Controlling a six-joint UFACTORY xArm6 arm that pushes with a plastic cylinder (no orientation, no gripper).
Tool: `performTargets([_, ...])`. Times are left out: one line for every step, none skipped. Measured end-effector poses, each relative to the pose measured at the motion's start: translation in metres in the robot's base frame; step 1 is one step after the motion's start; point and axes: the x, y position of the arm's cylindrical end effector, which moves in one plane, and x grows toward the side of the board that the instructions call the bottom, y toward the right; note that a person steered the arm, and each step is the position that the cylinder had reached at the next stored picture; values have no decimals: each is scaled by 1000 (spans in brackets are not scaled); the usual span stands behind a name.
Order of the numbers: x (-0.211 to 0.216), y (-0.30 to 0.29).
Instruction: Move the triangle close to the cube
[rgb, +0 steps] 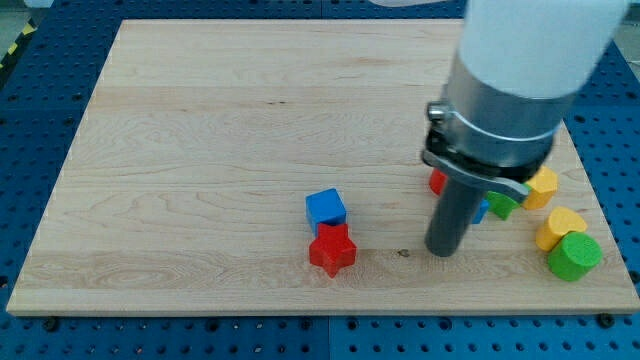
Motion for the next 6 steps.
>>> performTargets([0,39])
performTargets([0,53])
performTargets([-14,53])
performTargets([-30,53])
performTargets([-32,47])
performTargets([-41,9])
